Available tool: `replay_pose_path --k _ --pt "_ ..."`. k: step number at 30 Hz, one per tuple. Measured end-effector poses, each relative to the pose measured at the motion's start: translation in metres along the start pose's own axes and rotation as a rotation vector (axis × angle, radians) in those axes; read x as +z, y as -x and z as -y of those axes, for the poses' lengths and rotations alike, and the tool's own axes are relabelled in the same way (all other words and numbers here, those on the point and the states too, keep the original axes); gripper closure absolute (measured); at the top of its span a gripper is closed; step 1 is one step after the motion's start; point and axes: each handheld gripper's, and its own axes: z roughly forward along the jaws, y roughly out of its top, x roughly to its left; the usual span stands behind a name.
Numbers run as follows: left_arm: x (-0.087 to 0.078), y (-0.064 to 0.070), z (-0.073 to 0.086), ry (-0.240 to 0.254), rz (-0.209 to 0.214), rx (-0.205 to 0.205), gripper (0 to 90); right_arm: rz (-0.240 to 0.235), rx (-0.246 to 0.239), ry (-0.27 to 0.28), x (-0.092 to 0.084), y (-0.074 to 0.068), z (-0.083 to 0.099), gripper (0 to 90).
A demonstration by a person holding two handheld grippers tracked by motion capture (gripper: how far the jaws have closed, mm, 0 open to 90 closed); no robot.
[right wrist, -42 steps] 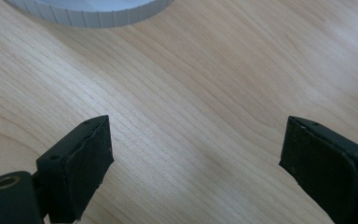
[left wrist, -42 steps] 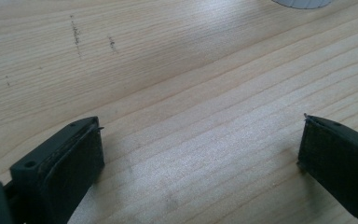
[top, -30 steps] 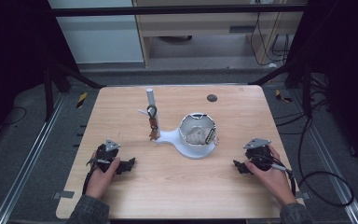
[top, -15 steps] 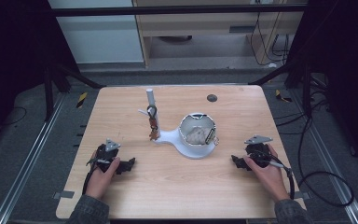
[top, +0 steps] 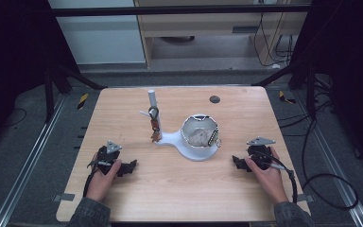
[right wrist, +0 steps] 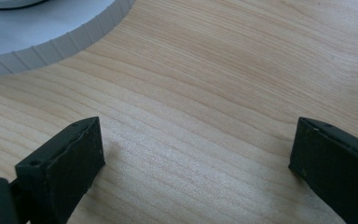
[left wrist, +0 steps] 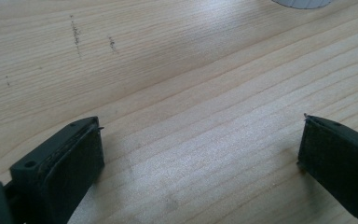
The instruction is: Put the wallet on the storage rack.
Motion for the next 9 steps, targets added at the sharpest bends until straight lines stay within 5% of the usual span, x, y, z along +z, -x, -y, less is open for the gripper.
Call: replay_pose_path --k 9 --pt "0.0013 0.0007 -0.0014 -0.001 0.004 0.006 0.0 0.025 0.019 -0.007 0.0009 -0.0011 -0.0002 0.2"
